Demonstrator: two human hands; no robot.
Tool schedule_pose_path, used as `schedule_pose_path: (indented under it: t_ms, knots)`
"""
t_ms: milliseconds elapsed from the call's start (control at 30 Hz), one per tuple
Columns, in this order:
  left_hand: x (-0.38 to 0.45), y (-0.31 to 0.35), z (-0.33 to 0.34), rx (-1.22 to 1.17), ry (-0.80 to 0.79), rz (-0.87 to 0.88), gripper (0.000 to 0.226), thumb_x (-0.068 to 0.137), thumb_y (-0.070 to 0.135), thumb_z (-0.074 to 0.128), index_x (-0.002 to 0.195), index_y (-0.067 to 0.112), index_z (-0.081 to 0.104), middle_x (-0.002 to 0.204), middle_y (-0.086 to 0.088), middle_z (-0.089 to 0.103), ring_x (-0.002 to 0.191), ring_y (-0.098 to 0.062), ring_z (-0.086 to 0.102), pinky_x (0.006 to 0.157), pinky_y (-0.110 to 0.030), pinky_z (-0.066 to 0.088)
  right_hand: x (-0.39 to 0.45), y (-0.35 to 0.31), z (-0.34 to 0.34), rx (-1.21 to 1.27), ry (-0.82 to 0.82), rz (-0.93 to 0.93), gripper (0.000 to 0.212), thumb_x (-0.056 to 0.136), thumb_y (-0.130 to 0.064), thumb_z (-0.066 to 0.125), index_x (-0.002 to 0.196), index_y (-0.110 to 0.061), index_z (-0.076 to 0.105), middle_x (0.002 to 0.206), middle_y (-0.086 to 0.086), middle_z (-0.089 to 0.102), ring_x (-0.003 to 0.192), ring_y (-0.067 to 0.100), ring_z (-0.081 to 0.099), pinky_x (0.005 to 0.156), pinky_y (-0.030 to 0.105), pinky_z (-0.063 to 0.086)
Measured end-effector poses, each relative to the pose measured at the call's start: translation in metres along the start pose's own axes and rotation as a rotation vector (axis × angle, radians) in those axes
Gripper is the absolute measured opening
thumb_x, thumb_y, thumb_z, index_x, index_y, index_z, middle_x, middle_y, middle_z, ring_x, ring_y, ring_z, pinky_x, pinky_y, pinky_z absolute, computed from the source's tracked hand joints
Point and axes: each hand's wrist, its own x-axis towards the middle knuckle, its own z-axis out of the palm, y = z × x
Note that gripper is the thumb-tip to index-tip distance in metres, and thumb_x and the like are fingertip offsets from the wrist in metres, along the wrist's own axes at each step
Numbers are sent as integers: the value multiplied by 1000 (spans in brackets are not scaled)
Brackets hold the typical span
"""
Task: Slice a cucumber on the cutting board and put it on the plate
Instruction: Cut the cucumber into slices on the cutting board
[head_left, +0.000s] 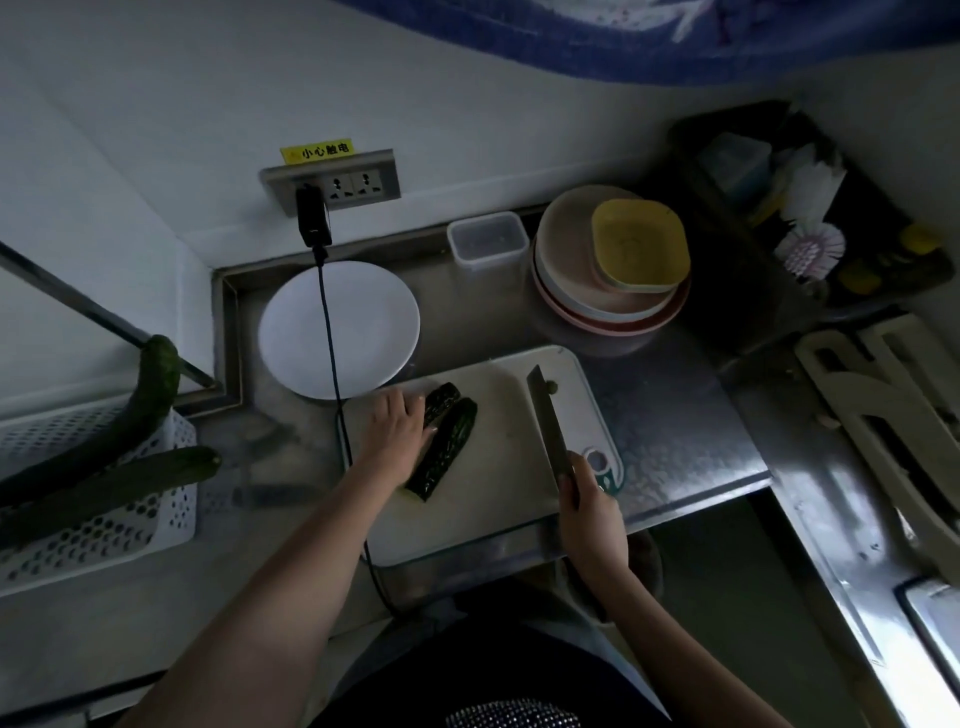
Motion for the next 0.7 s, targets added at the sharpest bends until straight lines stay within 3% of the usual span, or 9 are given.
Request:
schedule_pose_path:
  t_ms: [133,233,300,400,700]
  knots:
    - [-4,-2,6,-14,22,18,46,97,34,43,127,0,46,118,-24,48,104,-38,46,87,-43,40,-1,3,1,5,8,-4,25,99,-25,40,123,-33,43,88,-2,65,66,17,63,57,46,56]
    - [-11,4,2,23,106,37,47,92,41,37,102,1,59,95,-20,55,86,-34,52,73,-42,45,-2,4,1,8,4,-2,26,99,-24,40,124,-33,42,88,-3,64,65,16,62,57,45,56]
    - [-17,11,3,82,130,80,48,82,51,52,86,4,60,83,-16,56,76,-30,53,63,-37,44,-3,4,1,13,6,-6,26,100,-25,40,124,-33,43,86,-4,64,64,15,62,55,44,55]
    - [-25,19,5,195,94,165,52,67,57,70,80,7,62,78,-12,57,71,-27,53,61,-34,41,-3,4,1,15,4,-9,24,99,-24,40,122,-32,43,85,-4,63,64,15,62,55,43,55]
    - [-29,28,3,254,102,289,46,53,44,82,71,6,63,69,-10,54,59,-26,51,53,-32,39,-4,3,0,9,10,-20,28,100,-27,39,127,-31,43,85,-4,63,67,15,61,56,42,54]
